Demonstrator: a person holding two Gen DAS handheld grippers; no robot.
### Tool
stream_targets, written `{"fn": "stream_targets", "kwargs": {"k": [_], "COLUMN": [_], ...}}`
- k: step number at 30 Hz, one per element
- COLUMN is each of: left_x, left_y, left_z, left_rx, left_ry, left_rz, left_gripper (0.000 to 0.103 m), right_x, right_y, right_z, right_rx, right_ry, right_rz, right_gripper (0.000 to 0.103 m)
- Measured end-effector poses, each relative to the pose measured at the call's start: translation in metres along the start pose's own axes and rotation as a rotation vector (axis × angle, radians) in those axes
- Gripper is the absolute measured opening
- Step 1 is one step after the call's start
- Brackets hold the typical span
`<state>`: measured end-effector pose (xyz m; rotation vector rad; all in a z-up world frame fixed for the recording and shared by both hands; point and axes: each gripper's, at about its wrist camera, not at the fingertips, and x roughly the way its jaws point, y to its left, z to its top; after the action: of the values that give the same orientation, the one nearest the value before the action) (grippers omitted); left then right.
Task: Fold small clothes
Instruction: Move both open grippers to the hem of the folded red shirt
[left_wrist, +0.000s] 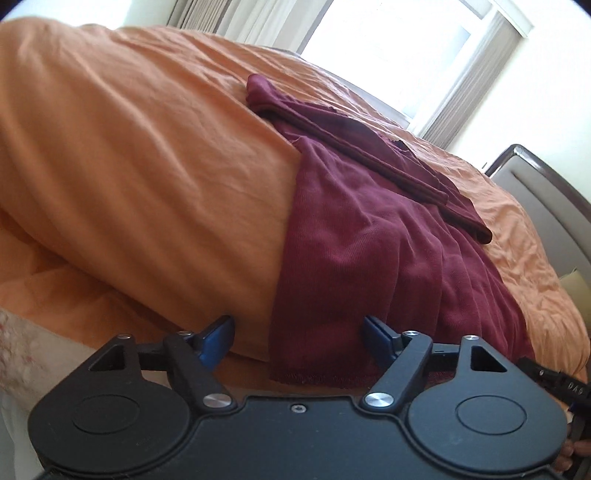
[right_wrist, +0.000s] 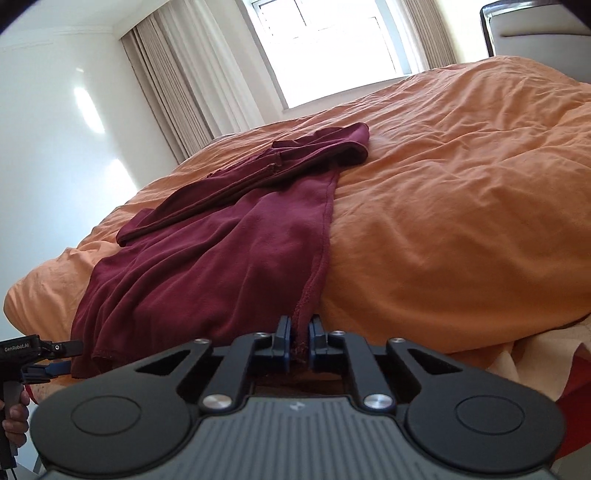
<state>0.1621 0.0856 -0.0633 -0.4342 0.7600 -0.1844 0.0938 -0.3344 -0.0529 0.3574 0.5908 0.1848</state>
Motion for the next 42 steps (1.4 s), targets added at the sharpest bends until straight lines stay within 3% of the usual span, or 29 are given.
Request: {"fn": "stream_targets", "kwargs": {"k": [1, 4, 6, 11, 18, 22, 25, 28, 30, 31, 32, 33, 37, 39, 42], "left_x": [0.001, 0.003, 0.001, -0.025, -0.045, -0.037, -0.032, -0.030, -0.028, -0.027, -0.028, -0.029, -0.037, -0.040, -0.040], "left_y": [0.001, 0.001, -0.004, -0.024, -0.032, -0.016, -0.017, -0.016, -0.019, -0.020, -0.020, -0.020, -0.026, -0.032, -0.044], "left_z": [-0.001, -0.001, 0.000, 0.008, 0.014, 0.010, 0.004, 0.002, 0.003, 0.004, 0.004, 0.005, 0.006, 0.006, 0.006], "left_rx": [-0.012, -0.023, -0.023, 0.065, 0.098, 0.022, 0.036, 0.046, 0.045, 0.042, 0.040, 0.039, 0.085, 0.121, 0.189], "left_ry": [0.006, 0.024, 0.049, 0.018, -0.014, 0.028, 0.017, 0.015, 0.021, 0.022, 0.018, 0.008, -0.050, -0.088, -0.149], "left_rz": [-0.001, -0.027, -0.020, 0.029, 0.053, 0.056, 0.062, 0.068, 0.096, 0.104, 0.111, 0.120, 0.190, 0.220, 0.267], "left_gripper": [0.070, 0.046, 0.008, 0.004, 0.004, 0.004, 0.004, 0.014, 0.031, 0.037, 0.049, 0.062, 0.083, 0.097, 0.102], "right_x": [-0.004, -0.016, -0.024, -0.043, -0.033, -0.026, -0.021, -0.020, -0.023, -0.025, -0.027, -0.029, -0.027, -0.020, -0.004], "right_y": [-0.001, 0.000, -0.001, -0.006, -0.015, -0.021, -0.021, -0.015, -0.007, -0.003, 0.003, 0.008, 0.032, 0.047, 0.077], "right_z": [0.000, 0.004, 0.009, 0.016, 0.008, 0.001, 0.001, 0.003, 0.002, 0.000, -0.001, -0.003, -0.011, -0.019, -0.037], "right_rx": [-0.010, -0.046, -0.061, -0.085, -0.092, -0.089, -0.111, -0.168, -0.239, -0.280, -0.324, -0.368, -0.562, -0.665, -0.857], "right_ry": [-0.014, -0.052, -0.073, -0.092, -0.068, -0.036, -0.011, -0.011, -0.029, -0.043, -0.059, -0.072, -0.111, -0.116, -0.118], "right_rz": [0.004, -0.020, -0.033, -0.038, -0.058, -0.066, -0.054, -0.050, -0.080, -0.099, -0.114, -0.120, -0.142, -0.140, -0.123], "right_gripper": [0.008, 0.007, 0.007, 0.006, 0.006, 0.007, 0.008, 0.012, 0.033, 0.054, 0.064, 0.065, 0.082, 0.085, 0.088]}}
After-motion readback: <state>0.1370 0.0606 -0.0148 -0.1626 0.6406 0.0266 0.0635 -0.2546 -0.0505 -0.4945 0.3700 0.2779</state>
